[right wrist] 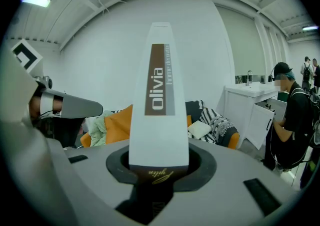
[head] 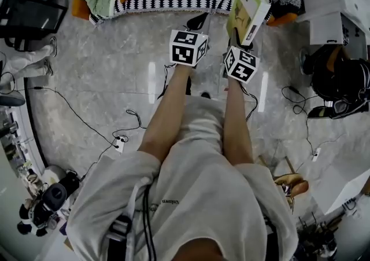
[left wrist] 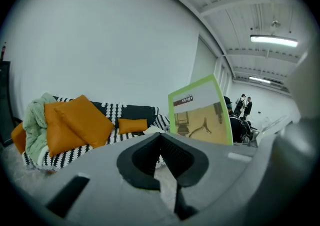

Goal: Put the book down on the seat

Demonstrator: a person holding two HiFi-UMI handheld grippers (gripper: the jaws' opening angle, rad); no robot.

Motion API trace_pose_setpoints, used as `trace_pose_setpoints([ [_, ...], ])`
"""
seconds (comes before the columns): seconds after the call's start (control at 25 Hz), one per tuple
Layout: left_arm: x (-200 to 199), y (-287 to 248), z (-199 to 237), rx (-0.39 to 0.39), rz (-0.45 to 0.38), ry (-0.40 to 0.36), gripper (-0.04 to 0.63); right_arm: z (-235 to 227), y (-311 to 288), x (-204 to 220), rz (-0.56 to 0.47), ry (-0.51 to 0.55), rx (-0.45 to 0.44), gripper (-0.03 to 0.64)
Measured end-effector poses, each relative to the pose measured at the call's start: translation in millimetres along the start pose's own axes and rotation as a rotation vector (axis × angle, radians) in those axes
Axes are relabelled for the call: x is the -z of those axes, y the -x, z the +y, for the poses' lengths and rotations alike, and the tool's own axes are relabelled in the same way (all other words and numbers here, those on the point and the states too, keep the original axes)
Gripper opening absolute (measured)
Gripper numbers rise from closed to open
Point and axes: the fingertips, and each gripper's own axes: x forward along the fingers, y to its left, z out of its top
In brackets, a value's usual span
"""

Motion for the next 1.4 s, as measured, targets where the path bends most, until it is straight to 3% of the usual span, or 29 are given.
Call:
trace_pose_setpoints([
  [0.56, -39, -52, 88, 0.071, -0.003, 0.029, 0.008, 36, -82, -23, 0.032, 0.01, 0.072, 0.129],
  [1.0, -54, -57, 164, 0.042, -0.034, 0.091, 0.008, 77, -127, -37, 0.029, 0.053, 0.067, 0.129],
  [1.4, -74, -82, 179, 0.061, -0.069, 0.115, 0.008, 66, -150, -61, 0.009, 0.085, 0.104, 0.13],
])
